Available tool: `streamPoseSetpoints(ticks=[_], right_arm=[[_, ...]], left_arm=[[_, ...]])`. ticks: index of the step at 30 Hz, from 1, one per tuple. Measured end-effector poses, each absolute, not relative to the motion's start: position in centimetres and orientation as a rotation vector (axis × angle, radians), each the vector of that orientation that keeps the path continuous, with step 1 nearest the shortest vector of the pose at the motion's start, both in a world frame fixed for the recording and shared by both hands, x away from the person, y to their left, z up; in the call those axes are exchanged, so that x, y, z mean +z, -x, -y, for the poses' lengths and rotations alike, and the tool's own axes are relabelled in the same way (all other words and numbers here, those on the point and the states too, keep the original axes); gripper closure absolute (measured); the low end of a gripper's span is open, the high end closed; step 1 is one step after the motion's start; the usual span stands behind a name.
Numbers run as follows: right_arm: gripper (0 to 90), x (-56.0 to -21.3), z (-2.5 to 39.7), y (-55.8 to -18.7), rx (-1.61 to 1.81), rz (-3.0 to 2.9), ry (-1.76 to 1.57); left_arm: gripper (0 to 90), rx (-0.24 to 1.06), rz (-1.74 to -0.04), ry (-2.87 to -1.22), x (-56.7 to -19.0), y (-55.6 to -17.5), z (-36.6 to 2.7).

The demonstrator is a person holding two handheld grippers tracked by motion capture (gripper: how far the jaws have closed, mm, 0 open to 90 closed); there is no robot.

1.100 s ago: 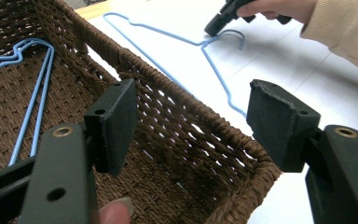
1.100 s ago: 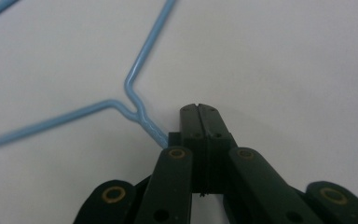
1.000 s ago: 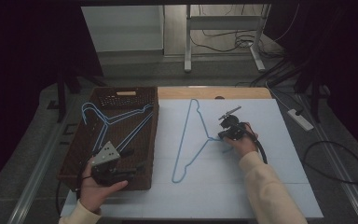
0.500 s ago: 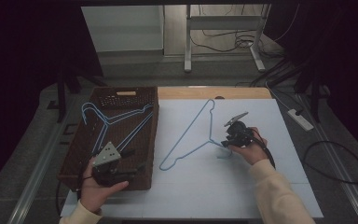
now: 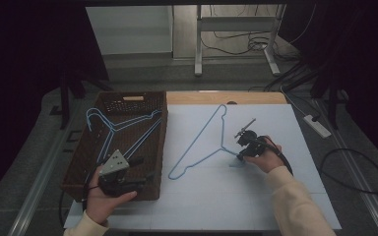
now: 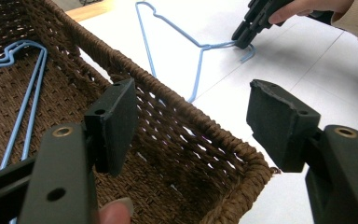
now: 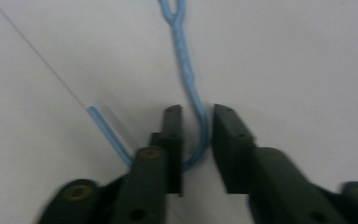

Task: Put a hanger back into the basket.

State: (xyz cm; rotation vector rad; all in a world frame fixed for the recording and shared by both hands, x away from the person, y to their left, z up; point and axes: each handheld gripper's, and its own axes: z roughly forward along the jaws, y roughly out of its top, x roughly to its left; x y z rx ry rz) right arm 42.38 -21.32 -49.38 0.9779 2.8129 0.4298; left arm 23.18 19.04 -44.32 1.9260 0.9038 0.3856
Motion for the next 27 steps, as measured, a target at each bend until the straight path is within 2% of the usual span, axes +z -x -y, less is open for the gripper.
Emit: streamPoseSetpoints(ticks=[1, 9, 17, 27], right_arm=[[84.5, -49.4, 21.1, -42.4, 0.423, -2.825, -0.976], [85.3, -48.9, 21.4, -41.0, 0.386, -2.84, -0.948], [86.3, -46.6, 23.0, -38.3, 0.488, -2.82, -0.975], [86.8, -44.6, 22.5, -36.2, 0.487, -2.823, -0.944]], left_arm=[[33.2, 0.385, -0.902, -1.928, -44.3, -23.2, -19.0], [33.3, 0.385, -0.895, -1.927, -44.2, -23.1, -18.8], [33.3, 0.387, -0.867, -1.935, -43.7, -23.0, -17.8], [33.3, 0.367, -0.826, -1.963, -43.4, -23.1, -15.8]])
